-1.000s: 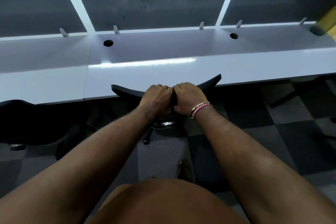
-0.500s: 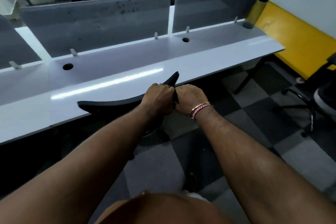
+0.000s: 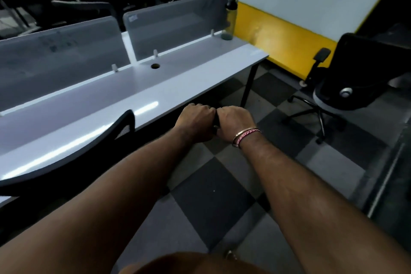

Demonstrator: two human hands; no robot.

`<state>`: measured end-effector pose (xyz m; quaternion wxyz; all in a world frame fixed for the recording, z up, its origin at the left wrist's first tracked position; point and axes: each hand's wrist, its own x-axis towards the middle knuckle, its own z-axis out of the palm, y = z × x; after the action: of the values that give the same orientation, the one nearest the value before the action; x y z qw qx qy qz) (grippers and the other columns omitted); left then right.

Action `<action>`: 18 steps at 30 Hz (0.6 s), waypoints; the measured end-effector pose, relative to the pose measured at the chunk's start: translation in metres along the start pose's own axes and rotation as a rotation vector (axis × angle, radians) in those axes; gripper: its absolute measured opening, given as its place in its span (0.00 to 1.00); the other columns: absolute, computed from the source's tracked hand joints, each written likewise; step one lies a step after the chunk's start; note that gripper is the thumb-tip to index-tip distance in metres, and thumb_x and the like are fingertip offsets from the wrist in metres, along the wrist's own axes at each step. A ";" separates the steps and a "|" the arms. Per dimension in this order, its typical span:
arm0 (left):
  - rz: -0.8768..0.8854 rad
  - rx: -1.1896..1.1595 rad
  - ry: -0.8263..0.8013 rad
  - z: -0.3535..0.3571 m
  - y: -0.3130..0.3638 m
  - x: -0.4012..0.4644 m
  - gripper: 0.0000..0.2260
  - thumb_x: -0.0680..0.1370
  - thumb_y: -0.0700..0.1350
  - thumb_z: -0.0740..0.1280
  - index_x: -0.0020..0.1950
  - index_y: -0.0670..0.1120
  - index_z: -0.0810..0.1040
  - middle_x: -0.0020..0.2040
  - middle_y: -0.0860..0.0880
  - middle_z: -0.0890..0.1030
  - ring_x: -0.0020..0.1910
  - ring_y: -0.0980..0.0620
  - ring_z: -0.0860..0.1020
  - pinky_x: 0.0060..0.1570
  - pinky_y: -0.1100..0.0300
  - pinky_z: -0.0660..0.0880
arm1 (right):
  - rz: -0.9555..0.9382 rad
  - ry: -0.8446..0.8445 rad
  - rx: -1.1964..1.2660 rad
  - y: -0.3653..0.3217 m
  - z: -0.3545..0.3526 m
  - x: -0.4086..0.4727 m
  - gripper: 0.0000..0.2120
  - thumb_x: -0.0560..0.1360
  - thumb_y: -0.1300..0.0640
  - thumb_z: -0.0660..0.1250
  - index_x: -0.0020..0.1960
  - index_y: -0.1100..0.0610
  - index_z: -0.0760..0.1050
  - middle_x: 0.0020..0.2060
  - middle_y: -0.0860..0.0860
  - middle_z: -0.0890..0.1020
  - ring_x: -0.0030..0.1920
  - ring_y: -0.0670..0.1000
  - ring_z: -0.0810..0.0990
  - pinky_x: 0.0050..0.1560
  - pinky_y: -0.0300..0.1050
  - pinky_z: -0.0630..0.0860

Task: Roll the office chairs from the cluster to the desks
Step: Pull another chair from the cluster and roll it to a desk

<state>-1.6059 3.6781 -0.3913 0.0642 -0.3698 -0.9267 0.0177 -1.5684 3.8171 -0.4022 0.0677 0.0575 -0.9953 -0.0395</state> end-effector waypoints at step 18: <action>0.362 0.032 0.017 -0.003 0.209 0.272 0.17 0.74 0.57 0.71 0.58 0.49 0.80 0.55 0.47 0.85 0.54 0.43 0.83 0.53 0.50 0.78 | 0.395 -0.016 -0.063 0.308 0.009 -0.032 0.18 0.71 0.44 0.71 0.55 0.54 0.78 0.50 0.54 0.83 0.51 0.58 0.82 0.47 0.49 0.75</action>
<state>-1.6579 4.0170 -0.3764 0.0738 -0.5298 -0.8439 0.0407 -1.5720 4.1269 -0.3883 0.0681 -0.1411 -0.9860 -0.0569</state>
